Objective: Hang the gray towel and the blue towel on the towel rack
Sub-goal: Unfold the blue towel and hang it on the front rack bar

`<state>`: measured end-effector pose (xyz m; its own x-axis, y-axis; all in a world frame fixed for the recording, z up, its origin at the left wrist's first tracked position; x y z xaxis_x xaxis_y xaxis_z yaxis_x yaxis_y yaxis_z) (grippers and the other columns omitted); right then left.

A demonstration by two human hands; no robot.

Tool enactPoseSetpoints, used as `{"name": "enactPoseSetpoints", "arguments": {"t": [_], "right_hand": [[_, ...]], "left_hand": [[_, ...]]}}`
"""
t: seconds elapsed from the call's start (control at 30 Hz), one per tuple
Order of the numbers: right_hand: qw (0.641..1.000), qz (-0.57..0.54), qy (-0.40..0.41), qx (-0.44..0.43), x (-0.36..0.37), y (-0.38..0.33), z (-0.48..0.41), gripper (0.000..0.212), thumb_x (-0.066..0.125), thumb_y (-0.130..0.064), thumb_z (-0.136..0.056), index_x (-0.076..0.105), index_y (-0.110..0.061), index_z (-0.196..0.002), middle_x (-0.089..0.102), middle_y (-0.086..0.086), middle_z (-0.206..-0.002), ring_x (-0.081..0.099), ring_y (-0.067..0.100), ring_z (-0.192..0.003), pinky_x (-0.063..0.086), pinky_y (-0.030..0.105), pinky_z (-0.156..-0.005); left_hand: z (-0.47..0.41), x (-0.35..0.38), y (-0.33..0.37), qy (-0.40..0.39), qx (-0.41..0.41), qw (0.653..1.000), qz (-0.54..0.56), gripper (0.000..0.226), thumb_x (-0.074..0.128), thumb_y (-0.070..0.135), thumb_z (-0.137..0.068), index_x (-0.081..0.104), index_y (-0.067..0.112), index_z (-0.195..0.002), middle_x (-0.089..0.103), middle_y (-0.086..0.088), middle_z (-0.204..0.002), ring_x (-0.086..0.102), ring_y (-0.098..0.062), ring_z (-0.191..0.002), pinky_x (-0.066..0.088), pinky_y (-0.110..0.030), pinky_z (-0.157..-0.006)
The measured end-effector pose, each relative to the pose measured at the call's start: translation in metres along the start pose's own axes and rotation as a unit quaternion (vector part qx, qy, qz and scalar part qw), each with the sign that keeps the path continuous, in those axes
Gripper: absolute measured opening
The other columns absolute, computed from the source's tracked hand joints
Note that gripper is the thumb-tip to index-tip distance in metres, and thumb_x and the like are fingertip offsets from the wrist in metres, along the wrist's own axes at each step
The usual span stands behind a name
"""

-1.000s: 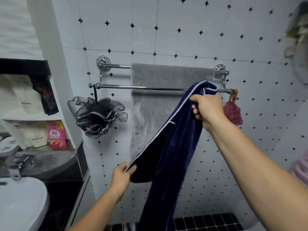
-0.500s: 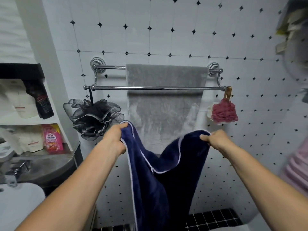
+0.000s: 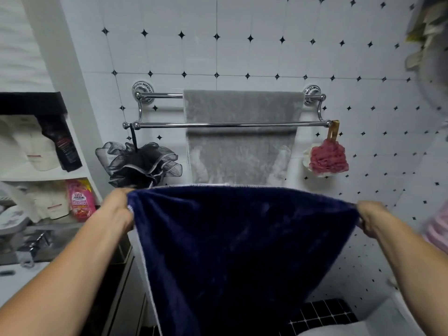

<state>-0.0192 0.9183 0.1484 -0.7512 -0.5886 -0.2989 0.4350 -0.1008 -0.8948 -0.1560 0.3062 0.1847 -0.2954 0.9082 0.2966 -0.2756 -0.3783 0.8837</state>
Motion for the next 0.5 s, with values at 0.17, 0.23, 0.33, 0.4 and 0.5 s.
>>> {"name": "enactPoseSetpoints", "arguments": {"t": [0.17,0.23,0.33,0.4,0.5], "right_hand": [[0.988,0.124,-0.064,0.07,0.015,0.036,0.011,0.017,0.046,0.002,-0.095,0.05,0.0,-0.079,0.048,0.011,-0.055,0.043,0.02,-0.042,0.029,0.012,-0.024],[0.979,0.127,-0.138,0.077,0.054,0.03,0.036,0.016,0.053,-0.003,-0.093,0.054,-0.006,-0.078,0.046,0.006,-0.045,0.035,0.012,-0.029,0.024,0.011,-0.027],[0.96,0.075,-0.268,0.038,0.121,0.003,0.088,0.024,0.056,-0.013,-0.095,0.051,-0.011,-0.072,0.038,-0.004,-0.038,0.024,0.005,-0.026,0.015,0.011,-0.028],[0.946,0.014,-0.324,-0.011,0.152,-0.023,0.129,0.018,0.058,-0.009,-0.094,0.051,-0.008,-0.077,0.041,-0.003,-0.039,0.03,0.005,-0.028,0.019,0.012,-0.028],[0.912,-0.085,-0.397,-0.059,0.181,-0.054,0.188,0.016,0.055,-0.003,-0.093,0.051,-0.006,-0.079,0.044,0.003,-0.045,0.035,0.008,-0.031,0.022,0.013,-0.031]], "left_hand": [[-0.003,-0.022,-0.051,0.036,-0.083,0.992,-0.086,0.032,0.035,0.013,-0.1,0.043,0.011,-0.069,0.05,-0.004,-0.033,0.053,-0.024,-0.044,0.043,-0.023,-0.041],[0.007,0.009,-0.076,0.005,-0.137,0.988,-0.069,0.031,0.041,0.014,-0.097,0.04,0.014,-0.066,0.045,-0.003,-0.037,0.046,-0.02,-0.04,0.038,-0.016,-0.037],[0.026,0.071,-0.093,-0.058,-0.146,0.988,-0.005,0.031,0.06,0.02,-0.094,0.048,0.014,-0.066,0.051,0.0,-0.036,0.049,-0.013,-0.026,0.041,-0.018,-0.029],[0.047,0.113,-0.09,-0.134,-0.129,0.982,0.018,0.024,0.064,0.018,-0.092,0.055,0.01,-0.071,0.058,-0.004,-0.041,0.056,-0.015,-0.03,0.047,-0.023,-0.031],[0.075,0.153,-0.073,-0.211,-0.059,0.976,0.01,0.007,0.07,0.008,-0.085,0.064,0.003,-0.084,0.071,-0.012,-0.06,0.067,-0.021,-0.046,0.055,-0.029,-0.042]]}}
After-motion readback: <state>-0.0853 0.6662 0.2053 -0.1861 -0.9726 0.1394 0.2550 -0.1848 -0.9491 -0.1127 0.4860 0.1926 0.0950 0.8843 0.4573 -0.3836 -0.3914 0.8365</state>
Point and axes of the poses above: each hand's wrist, its own z-axis away from the middle knuckle, its own x-axis out of the palm, y = z × x, the point moved 9 cm from there along -z, towards the middle knuckle
